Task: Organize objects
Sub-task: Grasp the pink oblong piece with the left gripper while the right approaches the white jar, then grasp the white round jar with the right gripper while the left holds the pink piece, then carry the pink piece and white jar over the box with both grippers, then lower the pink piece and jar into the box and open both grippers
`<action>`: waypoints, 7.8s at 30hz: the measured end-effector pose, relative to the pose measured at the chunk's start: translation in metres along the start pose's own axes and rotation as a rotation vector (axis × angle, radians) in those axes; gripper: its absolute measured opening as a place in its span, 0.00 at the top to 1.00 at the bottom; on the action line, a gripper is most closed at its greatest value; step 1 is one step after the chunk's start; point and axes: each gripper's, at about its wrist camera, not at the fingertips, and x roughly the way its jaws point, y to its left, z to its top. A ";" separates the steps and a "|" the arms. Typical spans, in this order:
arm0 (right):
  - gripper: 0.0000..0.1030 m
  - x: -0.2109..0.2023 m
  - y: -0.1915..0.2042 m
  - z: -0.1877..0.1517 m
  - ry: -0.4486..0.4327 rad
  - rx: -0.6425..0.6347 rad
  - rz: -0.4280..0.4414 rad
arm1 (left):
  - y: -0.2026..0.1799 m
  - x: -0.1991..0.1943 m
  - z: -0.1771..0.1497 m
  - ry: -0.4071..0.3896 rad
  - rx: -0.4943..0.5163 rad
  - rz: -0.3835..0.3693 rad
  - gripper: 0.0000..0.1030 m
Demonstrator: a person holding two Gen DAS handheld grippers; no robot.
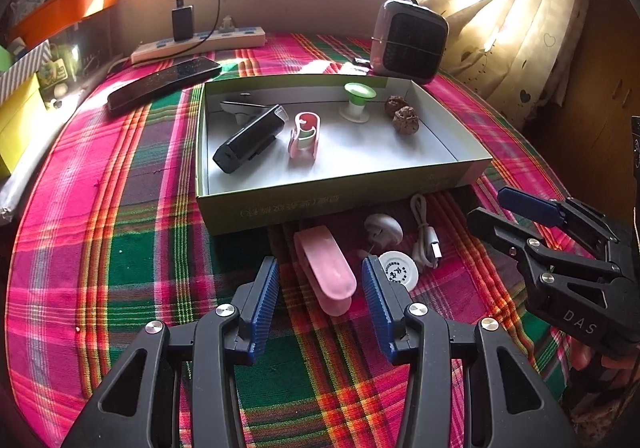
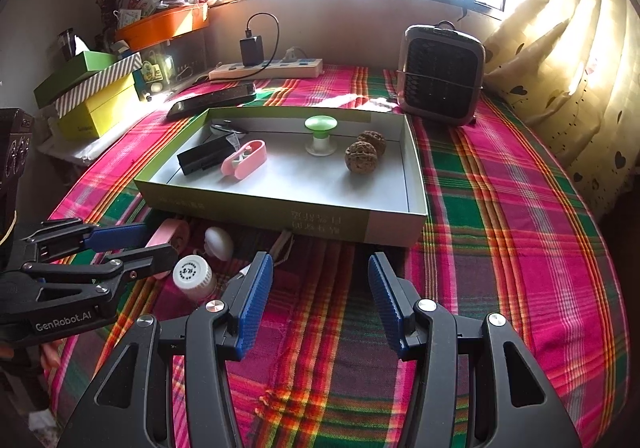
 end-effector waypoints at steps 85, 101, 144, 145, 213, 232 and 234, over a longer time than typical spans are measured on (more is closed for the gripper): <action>0.72 0.034 0.079 -0.002 0.119 -0.118 0.166 | 0.057 -0.009 -0.011 -0.036 -0.093 0.084 0.84; 0.72 0.034 0.081 -0.002 0.120 -0.121 0.163 | 0.057 -0.009 -0.011 -0.036 -0.092 0.085 0.84; 0.72 0.015 0.068 0.011 0.046 -0.111 0.239 | 0.039 -0.024 0.000 -0.056 -0.060 0.131 0.84; 0.72 0.014 0.067 0.012 0.043 -0.109 0.236 | 0.039 -0.024 0.000 -0.058 -0.058 0.129 0.84; 0.72 0.134 0.029 0.126 0.130 -0.098 0.179 | 0.024 0.044 0.067 -0.011 -0.009 0.058 0.84; 0.72 0.147 0.037 0.125 0.182 -0.127 0.161 | 0.022 0.045 0.066 -0.004 -0.001 0.060 0.84; 0.72 0.148 0.037 0.125 0.186 -0.129 0.155 | 0.022 0.045 0.066 -0.003 0.001 0.063 0.84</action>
